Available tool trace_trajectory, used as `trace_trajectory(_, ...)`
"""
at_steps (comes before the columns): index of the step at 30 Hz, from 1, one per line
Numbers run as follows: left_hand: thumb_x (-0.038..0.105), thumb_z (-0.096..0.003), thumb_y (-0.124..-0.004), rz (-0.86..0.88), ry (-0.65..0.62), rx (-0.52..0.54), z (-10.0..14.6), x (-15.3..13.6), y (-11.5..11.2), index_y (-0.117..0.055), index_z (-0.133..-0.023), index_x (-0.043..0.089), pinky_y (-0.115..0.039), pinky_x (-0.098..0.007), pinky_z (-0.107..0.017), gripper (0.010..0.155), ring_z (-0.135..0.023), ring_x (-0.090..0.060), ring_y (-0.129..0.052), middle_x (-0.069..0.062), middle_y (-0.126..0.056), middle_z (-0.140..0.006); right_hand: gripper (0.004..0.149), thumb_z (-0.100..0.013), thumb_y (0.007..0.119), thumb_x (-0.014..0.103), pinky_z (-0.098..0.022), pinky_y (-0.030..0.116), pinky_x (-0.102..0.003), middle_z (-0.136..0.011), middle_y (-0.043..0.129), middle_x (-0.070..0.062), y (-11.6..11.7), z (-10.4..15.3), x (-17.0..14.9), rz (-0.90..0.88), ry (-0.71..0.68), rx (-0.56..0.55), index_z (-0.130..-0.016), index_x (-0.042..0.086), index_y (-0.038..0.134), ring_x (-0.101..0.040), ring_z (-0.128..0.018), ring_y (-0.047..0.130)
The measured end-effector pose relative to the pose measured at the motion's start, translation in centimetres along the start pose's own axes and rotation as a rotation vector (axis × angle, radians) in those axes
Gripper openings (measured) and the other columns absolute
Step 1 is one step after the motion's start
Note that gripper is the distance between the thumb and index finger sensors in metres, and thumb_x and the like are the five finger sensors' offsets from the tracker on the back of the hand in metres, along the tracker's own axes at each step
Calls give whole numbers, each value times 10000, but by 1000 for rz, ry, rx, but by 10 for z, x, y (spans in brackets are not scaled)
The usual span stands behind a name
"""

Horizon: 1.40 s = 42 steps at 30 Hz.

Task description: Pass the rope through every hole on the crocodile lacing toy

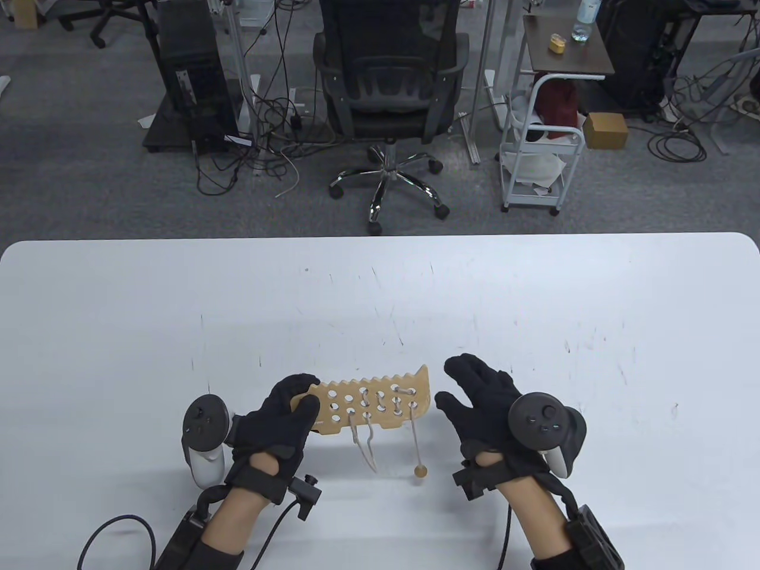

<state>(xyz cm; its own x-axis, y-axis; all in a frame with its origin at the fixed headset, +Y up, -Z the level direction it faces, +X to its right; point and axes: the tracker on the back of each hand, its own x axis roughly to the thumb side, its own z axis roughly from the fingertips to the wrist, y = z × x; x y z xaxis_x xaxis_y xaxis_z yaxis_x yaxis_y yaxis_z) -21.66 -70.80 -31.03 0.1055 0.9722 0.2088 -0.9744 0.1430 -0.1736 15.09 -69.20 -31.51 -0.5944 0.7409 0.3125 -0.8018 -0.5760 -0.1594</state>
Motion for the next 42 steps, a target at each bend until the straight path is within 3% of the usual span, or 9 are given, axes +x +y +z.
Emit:
trace_trajectory(8,489,-423,-776,37,-19,-48,3,6,-9,-689,-909,272,-822,-432,-538,539,-502,-160,-1035,53,-908,-761,606,-433,906,397,-666,407,-691,-1036,722,-182,19,4,5,-120,-4,122,-962,145,749,-468,-907,671)
trace_trajectory(28,485,-422,-773,73,-47,-151,8,10,-33,-688,-908,276,-821,-432,-541,536,-512,-160,-1035,57,-907,-764,594,-412,928,425,-658,413,-699,-1006,773,-155,63,20,26,-230,-130,375,-932,171,795,-443,-890,712)
trace_trajectory(42,484,-421,-772,84,-55,-152,9,11,-36,-685,-910,275,-820,-433,-541,539,-516,-160,-1035,57,-904,-767,404,-415,936,368,-655,454,-687,-889,894,-104,67,24,29,-375,-120,373,-798,241,921,-408,-837,790)
